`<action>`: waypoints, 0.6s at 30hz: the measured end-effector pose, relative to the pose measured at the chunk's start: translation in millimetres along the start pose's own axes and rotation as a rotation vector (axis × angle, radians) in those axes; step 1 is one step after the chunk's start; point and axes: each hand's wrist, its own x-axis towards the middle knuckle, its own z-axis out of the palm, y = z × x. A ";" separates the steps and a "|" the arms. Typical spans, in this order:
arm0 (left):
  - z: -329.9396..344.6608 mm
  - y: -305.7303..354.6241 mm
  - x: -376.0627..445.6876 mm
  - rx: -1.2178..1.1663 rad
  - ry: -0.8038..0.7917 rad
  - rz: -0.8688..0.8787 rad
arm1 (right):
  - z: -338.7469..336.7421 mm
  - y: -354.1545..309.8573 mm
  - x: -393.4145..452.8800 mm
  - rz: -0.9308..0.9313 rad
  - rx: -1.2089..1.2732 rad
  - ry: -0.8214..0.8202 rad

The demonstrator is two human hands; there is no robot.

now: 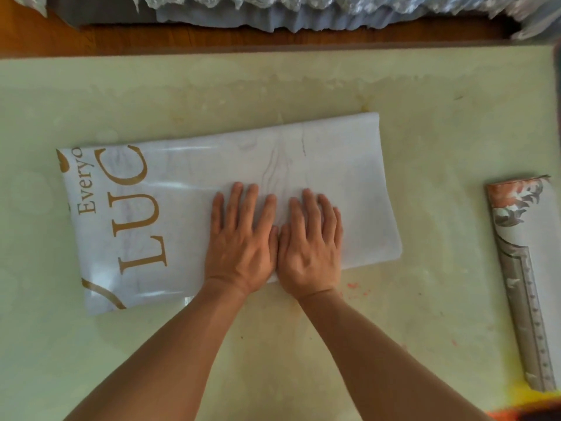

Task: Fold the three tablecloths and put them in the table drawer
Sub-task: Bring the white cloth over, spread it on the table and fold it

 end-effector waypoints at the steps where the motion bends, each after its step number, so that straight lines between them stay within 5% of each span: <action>1: 1.7 -1.6 2.9 0.003 0.003 0.000 | 2.7 2.2 2.6 0.008 -0.009 0.004; 6: -24.6 -4.8 -9.0 -0.066 0.075 -0.034 | 0.9 2.2 1.4 -0.006 -0.061 0.004; 10: -50.1 -83.3 -55.2 0.084 0.094 -0.222 | -1.3 5.9 1.8 -0.011 -0.085 0.025; 18: -37.0 -152.4 -84.9 0.127 -0.092 -0.262 | -3.5 -3.5 -2.5 0.042 -0.063 -0.051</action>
